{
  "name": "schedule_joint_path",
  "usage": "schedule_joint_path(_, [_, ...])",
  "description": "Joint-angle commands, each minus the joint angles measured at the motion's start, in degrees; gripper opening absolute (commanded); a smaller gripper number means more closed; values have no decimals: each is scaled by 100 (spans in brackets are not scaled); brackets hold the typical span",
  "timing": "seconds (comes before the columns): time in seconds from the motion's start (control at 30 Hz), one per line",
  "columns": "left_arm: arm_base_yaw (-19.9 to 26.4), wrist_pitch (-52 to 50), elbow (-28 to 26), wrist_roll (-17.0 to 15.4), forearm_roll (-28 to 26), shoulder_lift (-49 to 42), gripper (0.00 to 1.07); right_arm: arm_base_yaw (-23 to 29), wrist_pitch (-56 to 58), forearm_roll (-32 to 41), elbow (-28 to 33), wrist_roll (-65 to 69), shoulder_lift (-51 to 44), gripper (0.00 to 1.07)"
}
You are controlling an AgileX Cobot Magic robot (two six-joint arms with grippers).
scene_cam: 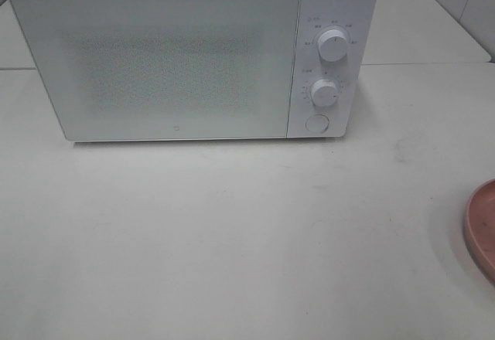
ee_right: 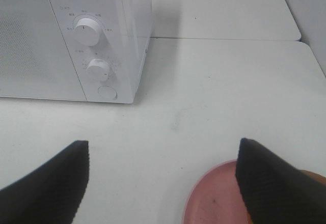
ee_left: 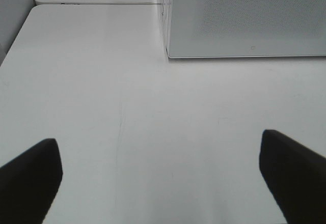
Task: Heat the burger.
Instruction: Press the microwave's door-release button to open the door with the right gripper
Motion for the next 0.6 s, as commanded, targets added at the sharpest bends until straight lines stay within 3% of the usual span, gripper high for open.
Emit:
schedule_joint_path(0.03, [11,-46,11,-6,-57,-149,103,-40,-206,17,-46,46,80,76])
schedule_joint_path(0.6, [11,-46,11,-6,-57,-149,103,-40,-1759,6,-46,46,1667,76])
